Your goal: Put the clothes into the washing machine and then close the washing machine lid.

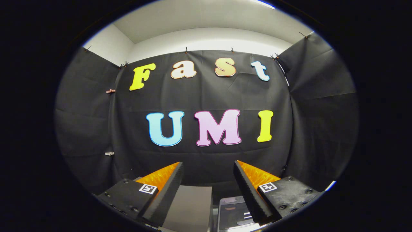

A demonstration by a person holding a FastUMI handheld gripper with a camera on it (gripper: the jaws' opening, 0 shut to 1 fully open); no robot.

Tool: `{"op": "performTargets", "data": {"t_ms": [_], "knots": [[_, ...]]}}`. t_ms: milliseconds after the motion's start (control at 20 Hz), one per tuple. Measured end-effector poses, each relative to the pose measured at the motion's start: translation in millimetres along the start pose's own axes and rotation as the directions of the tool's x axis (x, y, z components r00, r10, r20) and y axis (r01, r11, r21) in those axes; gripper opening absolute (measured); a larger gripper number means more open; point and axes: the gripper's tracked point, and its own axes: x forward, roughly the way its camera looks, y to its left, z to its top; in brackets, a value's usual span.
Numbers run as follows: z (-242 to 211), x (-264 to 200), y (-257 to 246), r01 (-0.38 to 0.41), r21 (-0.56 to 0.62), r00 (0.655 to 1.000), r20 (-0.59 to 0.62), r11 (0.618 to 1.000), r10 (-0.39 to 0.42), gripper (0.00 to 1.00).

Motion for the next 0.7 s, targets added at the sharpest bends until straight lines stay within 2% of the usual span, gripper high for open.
{"op": "performTargets", "data": {"t_ms": [50,200,700], "knots": [[-5.3,0.9,8.9,-0.027,-0.016,0.999,-0.019,1.0,0.026,0.98],[-0.4,4.1,7.4,-0.036,-0.065,0.999,-0.02,0.997,0.035,0.98],[15.8,4.6,21.0,-0.062,-0.084,0.998,0.018,0.995,0.063,0.98]]}}
